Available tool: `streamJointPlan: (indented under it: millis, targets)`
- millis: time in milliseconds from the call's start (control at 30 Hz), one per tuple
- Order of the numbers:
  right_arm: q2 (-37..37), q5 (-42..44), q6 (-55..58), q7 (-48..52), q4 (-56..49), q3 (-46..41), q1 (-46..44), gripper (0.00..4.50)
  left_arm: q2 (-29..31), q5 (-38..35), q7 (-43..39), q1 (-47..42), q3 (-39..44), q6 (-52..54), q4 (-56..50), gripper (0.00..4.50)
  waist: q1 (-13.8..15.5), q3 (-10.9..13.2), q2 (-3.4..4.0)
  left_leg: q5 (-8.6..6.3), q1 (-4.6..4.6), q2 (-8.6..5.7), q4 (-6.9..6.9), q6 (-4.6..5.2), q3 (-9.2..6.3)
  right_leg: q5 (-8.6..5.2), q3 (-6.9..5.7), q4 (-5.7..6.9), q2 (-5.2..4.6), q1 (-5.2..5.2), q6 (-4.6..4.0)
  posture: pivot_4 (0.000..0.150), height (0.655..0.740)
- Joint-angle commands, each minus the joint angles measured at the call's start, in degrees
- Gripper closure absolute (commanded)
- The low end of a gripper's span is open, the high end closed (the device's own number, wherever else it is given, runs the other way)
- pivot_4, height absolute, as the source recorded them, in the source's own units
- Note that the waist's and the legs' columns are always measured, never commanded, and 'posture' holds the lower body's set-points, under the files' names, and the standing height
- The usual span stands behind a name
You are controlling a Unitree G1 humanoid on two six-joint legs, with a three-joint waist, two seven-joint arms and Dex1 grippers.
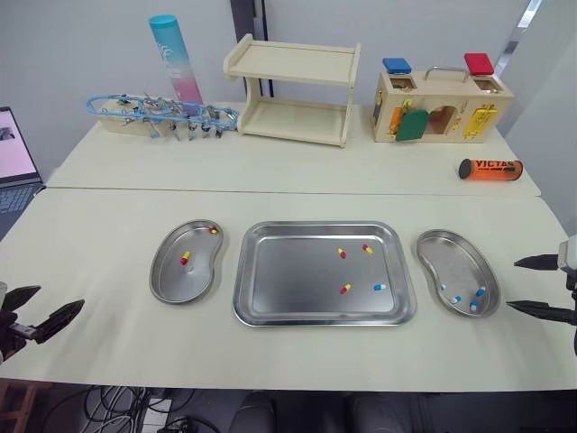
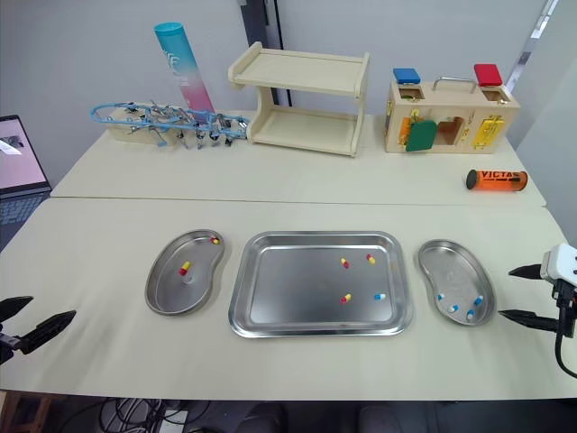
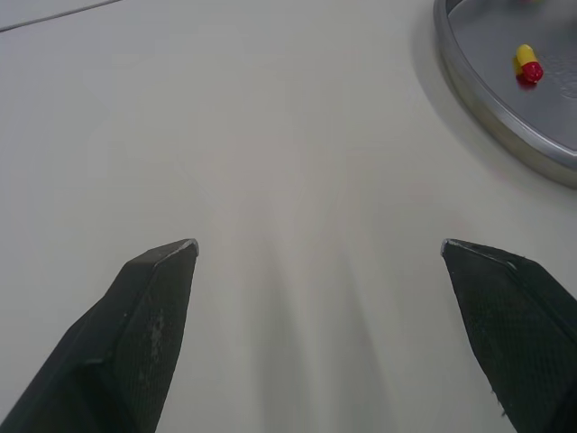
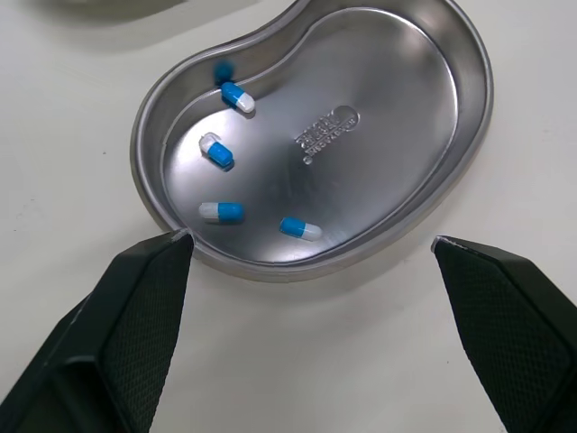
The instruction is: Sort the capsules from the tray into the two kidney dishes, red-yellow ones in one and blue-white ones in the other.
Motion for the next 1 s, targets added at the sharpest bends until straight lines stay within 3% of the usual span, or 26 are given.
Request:
streamJointPlan:
  millis: [33,600,1000]
  targets:
    - [-0.9,0.4,0.2,0.6,-0.2,-1.4,-0.1,0.00,1.0,0.0,-0.6,1.3,2.1,-0.9,-1.2,0.02,0.0,0.0,0.00,0.00,0.00,0.00,0.00,0.00,0.01,0.00,0.01,0.00,0.00,0.00,0.00,0.150,0.7400]
    - [0.9,1.7,-4.5,1.1,-3.7,-2.5,-0.6,0.00,4.3,-3.4,-5.8,-3.4,-3.2,3.8,-13.4,0.02,0.0,0.0,0.01,0.00,0.01,0.00,0.02,0.00,0.02,0.00,0.01,0.02,0.00,0.02,0.00,0.150,0.7400]
    - [5.0,10.9,7.2,-0.5,-25.3,0.1,-0.6,0.00,3.5,-13.4,-5.2,-15.3,-20.1,17.3,-34.5,0.02,0.2,0.0,0.02,0.01,-0.02,0.01,0.09,-0.01,-0.01,0.01,-0.01,0.03,0.00,0.05,0.01,0.150,0.7400]
